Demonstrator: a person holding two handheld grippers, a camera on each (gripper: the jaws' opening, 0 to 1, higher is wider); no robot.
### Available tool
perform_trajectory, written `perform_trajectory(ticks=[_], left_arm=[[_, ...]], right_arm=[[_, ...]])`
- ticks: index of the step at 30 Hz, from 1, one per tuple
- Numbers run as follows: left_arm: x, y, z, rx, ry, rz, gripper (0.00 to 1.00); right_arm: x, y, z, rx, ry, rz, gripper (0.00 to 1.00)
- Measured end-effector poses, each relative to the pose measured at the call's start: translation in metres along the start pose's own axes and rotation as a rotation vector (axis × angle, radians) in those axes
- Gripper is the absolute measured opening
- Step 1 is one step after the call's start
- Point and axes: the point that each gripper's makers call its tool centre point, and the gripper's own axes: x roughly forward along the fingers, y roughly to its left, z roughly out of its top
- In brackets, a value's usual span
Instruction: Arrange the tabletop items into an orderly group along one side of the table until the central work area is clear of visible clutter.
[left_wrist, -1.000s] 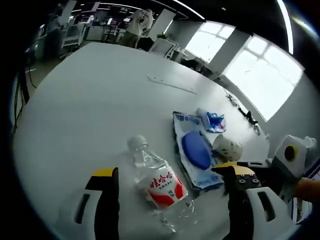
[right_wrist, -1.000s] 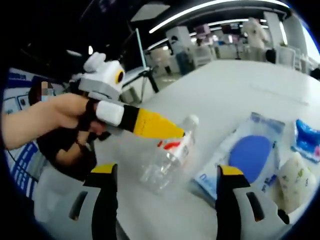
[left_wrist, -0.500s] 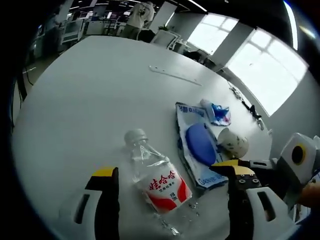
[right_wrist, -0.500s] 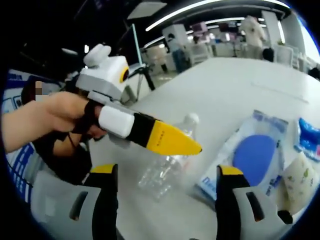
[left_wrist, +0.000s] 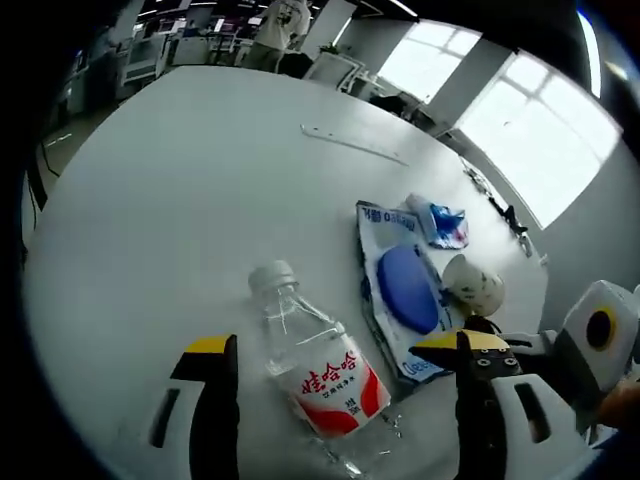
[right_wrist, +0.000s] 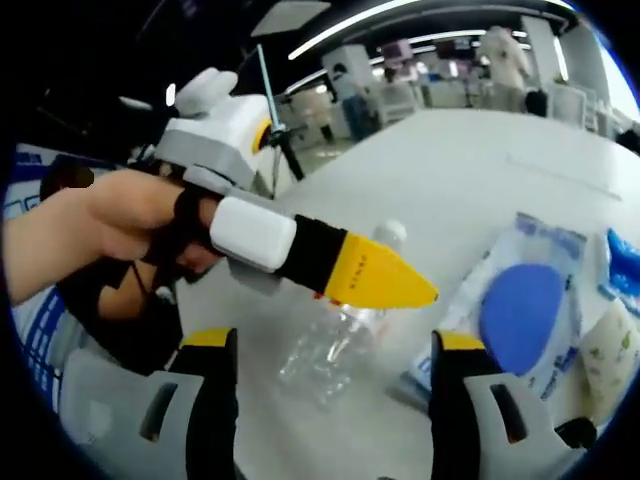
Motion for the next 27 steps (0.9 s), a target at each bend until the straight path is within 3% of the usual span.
perform_trajectory(ticks=[8, 11, 14, 18, 22, 27], left_arm=[[0.005, -0.002, -0.006, -0.005, 0.031, 0.008, 0.9], [0.008, 0.002, -0.008, -0.014, 0.043, 0.01, 0.85], [0.009, 0.004, -0.008, -0.033, 0.04, 0.019, 0.79], [0.01, 0.005, -0.007, -0.039, 0.027, 0.029, 0.8], [0.01, 0.015, -0.008, 0.007, 0.045, 0.098, 0.81], [0.016, 0.013, -0.004, -0.08, 0.008, 0.067, 0.8]], right_arm=[[0.011, 0.011, -0.005, 0.014, 0.003, 0.011, 0.73], [0.015, 0.012, -0.008, -0.002, 0.02, -0.003, 0.73], [0.02, 0.014, -0.008, -0.009, 0.014, -0.027, 0.71], [0.03, 0.017, -0.009, 0.011, 0.001, -0.036, 0.67], [0.034, 0.009, -0.009, -0.001, 0.015, -0.1, 0.59], [0.042, 0.004, -0.013, -0.048, 0.035, -0.137, 0.56]])
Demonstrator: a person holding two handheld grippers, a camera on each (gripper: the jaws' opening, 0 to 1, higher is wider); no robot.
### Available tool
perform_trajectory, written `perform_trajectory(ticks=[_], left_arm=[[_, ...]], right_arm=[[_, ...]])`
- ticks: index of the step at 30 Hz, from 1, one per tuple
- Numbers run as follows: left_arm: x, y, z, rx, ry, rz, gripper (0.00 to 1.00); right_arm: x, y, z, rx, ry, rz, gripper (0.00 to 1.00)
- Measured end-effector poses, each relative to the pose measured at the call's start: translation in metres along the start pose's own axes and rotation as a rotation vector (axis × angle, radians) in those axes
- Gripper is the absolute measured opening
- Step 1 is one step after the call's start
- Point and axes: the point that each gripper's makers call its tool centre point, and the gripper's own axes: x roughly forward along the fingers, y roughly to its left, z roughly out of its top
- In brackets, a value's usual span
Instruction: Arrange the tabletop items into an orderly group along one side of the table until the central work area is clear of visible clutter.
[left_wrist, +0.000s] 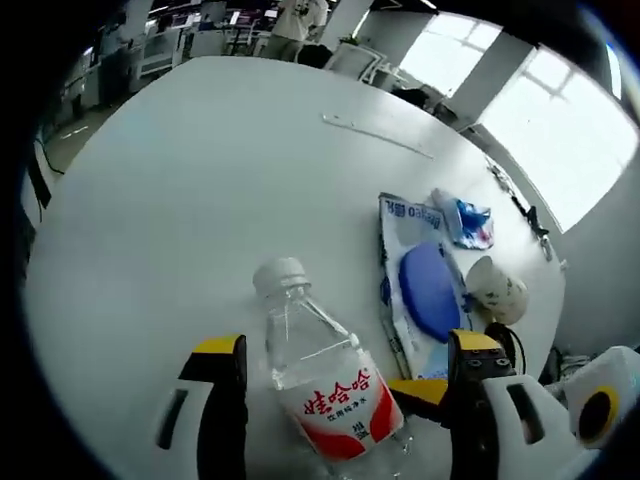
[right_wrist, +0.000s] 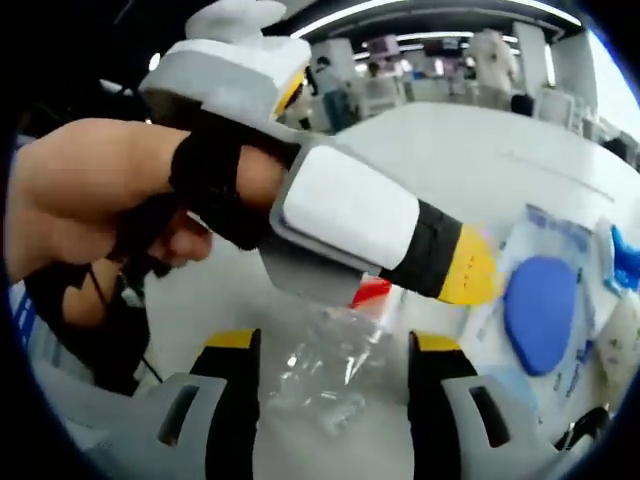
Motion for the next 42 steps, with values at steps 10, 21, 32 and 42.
perform_trajectory(ticks=[10, 21, 32, 42], left_arm=[[0.005, 0.007, 0.005, -0.001, 0.0, 0.039, 0.68], [0.0, 0.019, 0.002, -0.014, -0.01, 0.129, 0.44], [-0.004, 0.02, 0.0, -0.042, -0.047, 0.139, 0.41], [-0.022, 0.015, 0.017, 0.001, -0.165, 0.148, 0.4]], right_arm=[[0.004, 0.001, -0.001, 0.033, 0.008, -0.02, 0.5], [0.005, 0.0, -0.001, -0.005, 0.028, -0.053, 0.48], [0.005, -0.001, -0.001, -0.043, 0.025, -0.057, 0.46], [0.006, -0.001, 0.011, -0.17, -0.03, -0.063, 0.46]])
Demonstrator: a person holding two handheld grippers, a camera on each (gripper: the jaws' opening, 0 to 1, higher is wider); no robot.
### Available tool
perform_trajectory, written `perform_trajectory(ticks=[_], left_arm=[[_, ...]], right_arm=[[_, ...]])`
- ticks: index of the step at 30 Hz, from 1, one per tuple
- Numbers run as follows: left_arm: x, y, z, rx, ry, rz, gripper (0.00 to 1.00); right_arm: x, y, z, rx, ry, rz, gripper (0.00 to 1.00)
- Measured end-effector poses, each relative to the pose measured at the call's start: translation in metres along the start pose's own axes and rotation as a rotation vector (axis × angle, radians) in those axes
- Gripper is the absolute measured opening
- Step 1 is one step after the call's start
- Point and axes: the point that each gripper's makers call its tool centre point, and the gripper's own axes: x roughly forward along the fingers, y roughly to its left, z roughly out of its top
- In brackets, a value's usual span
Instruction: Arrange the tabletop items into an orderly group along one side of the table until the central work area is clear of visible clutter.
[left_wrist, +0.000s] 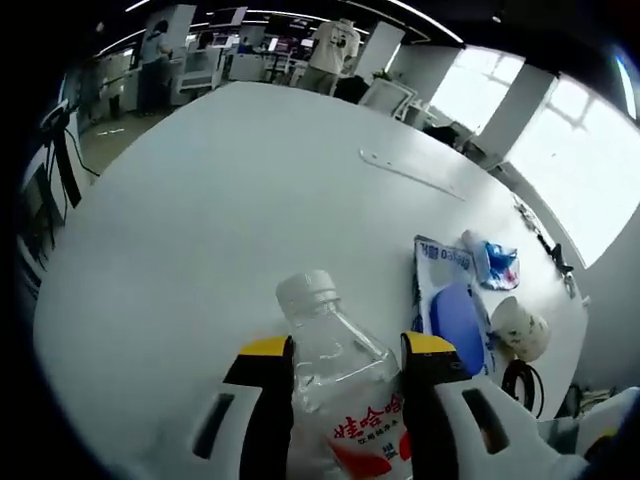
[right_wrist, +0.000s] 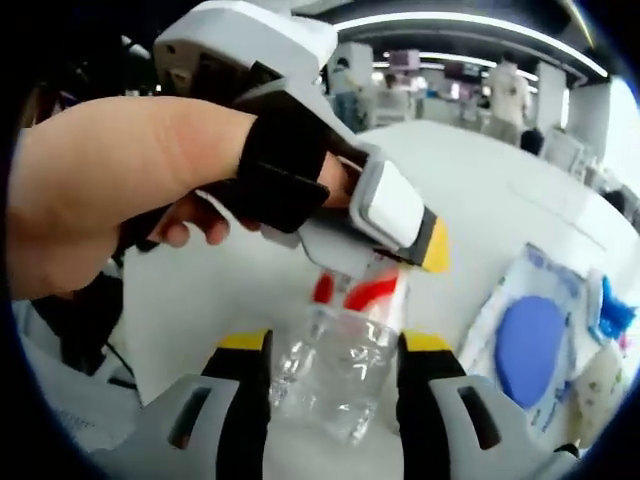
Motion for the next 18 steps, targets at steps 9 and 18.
perform_trajectory(ticks=[9, 18], left_arm=[[-0.007, -0.013, 0.025, 0.103, -0.096, -0.009, 0.4], [-0.014, -0.025, 0.048, 0.173, -0.18, -0.025, 0.39]], right_arm=[[-0.005, -0.011, 0.015, 0.004, -0.049, -0.02, 0.43], [-0.006, -0.023, 0.029, -0.008, -0.09, -0.046, 0.42]])
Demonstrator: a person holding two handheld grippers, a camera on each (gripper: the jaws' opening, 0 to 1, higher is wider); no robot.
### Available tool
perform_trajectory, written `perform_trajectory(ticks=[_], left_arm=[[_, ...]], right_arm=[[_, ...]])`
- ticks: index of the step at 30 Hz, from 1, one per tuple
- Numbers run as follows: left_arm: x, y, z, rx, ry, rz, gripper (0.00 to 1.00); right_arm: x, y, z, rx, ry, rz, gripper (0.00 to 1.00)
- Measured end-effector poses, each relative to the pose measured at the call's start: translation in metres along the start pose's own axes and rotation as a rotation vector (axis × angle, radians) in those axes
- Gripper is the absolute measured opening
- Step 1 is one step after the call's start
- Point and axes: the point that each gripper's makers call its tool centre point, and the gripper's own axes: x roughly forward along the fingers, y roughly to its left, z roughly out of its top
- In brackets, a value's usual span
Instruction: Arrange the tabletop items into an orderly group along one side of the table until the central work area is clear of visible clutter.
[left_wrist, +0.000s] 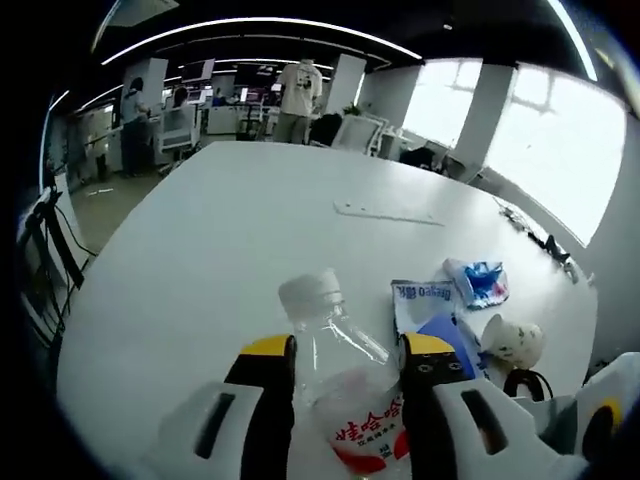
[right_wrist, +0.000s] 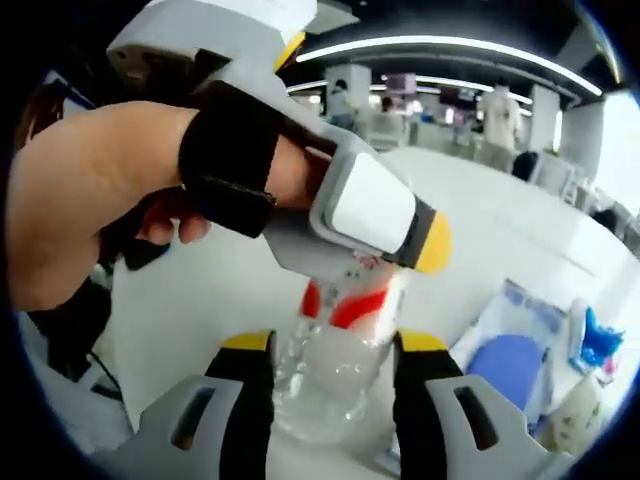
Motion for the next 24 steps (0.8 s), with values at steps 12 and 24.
perform_trajectory(ticks=[12, 24], left_arm=[[-0.005, -0.011, 0.02, 0.075, -0.071, -0.017, 0.37], [-0.01, -0.022, 0.045, 0.201, -0.171, -0.044, 0.36]], right_arm=[[-0.001, -0.016, 0.01, -0.017, -0.028, -0.033, 0.4], [0.015, -0.033, 0.027, -0.013, -0.092, -0.057, 0.38]])
